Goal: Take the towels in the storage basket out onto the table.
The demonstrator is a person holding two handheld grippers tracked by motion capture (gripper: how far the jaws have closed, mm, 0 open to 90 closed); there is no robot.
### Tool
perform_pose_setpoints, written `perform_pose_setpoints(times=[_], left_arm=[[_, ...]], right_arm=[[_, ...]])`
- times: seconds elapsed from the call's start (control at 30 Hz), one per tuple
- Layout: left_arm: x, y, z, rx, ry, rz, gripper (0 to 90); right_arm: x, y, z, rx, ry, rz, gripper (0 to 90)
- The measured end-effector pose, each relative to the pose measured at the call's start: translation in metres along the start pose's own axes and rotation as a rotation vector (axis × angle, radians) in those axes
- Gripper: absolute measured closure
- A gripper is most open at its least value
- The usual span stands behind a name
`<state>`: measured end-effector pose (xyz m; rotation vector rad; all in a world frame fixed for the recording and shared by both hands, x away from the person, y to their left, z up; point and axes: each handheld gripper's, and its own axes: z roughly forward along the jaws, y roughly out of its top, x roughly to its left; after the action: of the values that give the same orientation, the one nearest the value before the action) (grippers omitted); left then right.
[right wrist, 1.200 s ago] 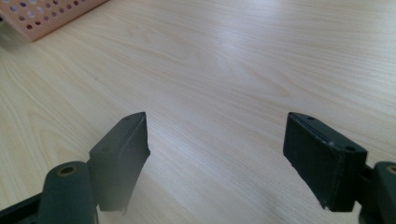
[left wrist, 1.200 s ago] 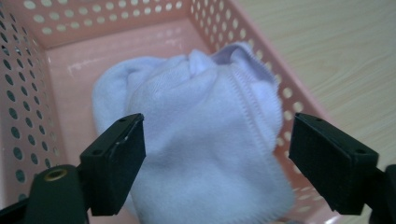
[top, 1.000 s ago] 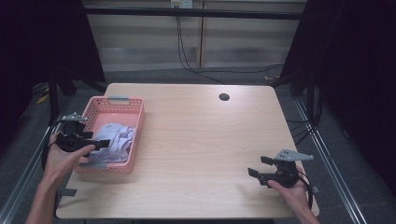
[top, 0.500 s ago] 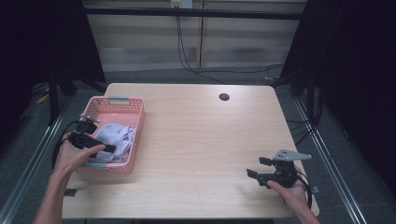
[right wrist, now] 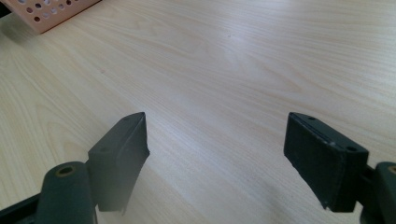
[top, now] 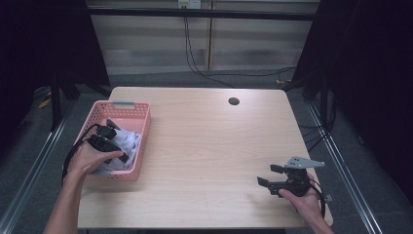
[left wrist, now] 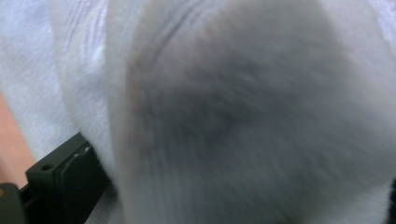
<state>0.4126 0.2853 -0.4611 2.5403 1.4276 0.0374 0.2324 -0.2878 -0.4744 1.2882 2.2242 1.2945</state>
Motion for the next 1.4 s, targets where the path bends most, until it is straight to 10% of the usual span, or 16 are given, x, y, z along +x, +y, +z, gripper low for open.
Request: perform_pose_setpoints(times=[0.23,0.73,1.4], left_arm=[[-0.006,0.003,0.005,0.025,0.051,0.009,2.7],[-0.005,0.003,-0.002,-0.012,0.032,-0.011,41.5],[0.005,-0.002,-0.013,-0.106,0.043,-0.056,52.5]], right_arm=[[0.000,0.000,0.000,0.002,0.000,-0.002,21.2],[0.001,0.000,-0.001,0.004,0.009,-0.009,21.2],[-0.002,0.000,-0.003,-0.002,-0.003,0.004,21.2]])
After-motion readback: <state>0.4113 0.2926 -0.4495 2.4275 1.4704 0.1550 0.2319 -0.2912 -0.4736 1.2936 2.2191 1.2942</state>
